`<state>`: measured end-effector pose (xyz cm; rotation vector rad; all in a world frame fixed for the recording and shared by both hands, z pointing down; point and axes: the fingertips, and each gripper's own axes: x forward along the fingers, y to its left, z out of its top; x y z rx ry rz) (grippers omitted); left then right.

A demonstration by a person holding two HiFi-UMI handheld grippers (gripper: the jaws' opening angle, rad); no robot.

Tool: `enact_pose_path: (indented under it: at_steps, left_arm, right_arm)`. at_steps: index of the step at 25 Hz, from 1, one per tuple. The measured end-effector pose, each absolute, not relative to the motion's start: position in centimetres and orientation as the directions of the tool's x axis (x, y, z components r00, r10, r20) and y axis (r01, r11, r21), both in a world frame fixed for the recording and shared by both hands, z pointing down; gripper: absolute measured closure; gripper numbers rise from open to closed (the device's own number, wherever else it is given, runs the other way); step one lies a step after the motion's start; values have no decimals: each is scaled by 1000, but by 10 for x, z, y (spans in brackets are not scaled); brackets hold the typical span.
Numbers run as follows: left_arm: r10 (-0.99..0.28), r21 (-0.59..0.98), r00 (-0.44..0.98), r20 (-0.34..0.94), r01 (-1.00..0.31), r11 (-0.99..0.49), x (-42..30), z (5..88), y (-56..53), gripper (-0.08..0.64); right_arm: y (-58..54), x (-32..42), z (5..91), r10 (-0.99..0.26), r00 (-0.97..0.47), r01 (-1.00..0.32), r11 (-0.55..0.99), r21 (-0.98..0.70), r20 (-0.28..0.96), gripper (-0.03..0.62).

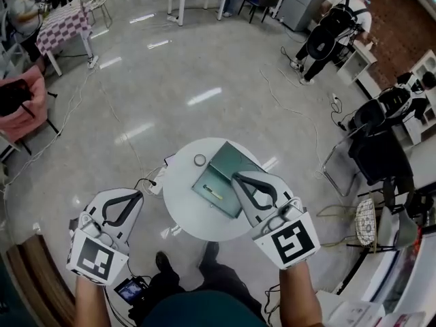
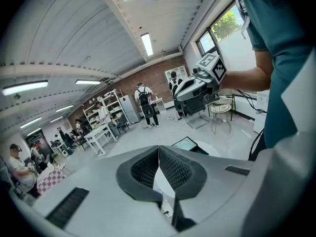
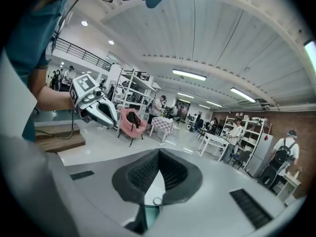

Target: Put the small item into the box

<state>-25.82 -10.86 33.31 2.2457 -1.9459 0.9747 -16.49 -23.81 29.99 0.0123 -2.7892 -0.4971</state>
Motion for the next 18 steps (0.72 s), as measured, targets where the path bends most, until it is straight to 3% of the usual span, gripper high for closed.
enact_pose_path:
  at_steps: [9, 18]
  left_arm:
    - [-919, -381, 38, 393, -903, -200, -236, 293, -61, 540]
    - [-928, -384, 55, 370, -900, -206, -244, 270, 6, 540]
  right_arm:
    - [-194, -124, 238, -117, -960, -5, 914, 406, 253, 555]
    - [-131, -117, 218, -170, -944, -29, 898, 440, 284, 555]
